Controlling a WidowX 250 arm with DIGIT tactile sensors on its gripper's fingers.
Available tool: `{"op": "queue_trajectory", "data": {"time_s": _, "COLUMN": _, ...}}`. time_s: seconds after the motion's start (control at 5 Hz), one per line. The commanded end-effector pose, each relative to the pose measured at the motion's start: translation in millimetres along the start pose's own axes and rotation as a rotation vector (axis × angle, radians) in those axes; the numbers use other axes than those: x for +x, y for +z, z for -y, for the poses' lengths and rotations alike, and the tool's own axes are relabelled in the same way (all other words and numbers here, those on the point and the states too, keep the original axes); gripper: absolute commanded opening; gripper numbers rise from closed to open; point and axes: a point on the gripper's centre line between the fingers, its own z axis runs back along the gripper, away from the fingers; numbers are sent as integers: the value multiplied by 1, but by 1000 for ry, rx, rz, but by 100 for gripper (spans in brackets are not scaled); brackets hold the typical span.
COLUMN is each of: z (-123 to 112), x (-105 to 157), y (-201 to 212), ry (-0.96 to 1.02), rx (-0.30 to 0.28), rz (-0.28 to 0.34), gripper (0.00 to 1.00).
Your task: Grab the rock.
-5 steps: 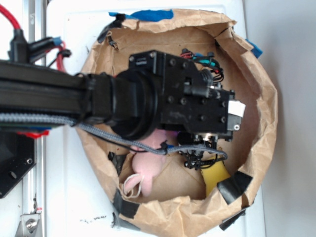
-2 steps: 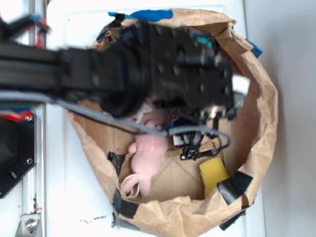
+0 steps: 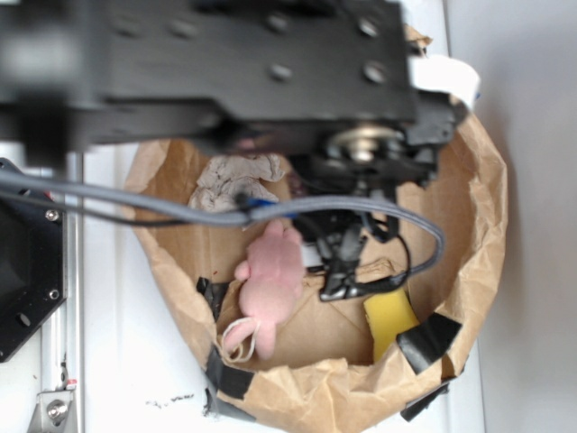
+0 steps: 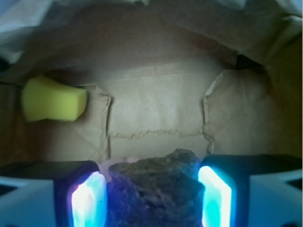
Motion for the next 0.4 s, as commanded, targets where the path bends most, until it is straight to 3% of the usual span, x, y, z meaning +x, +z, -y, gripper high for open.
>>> {"op": "queue_trajectory", "data": {"time_s": 0.0, "z": 6, "x": 1, "y": 32, "ry": 1, "rx": 22, "rz": 98, "gripper": 0}}
{"op": "queue_trajectory", "data": {"time_s": 0.2, "z": 10, "x": -2, "y": 32, "ry": 1, "rx": 27, "rz": 98, "gripper": 0}}
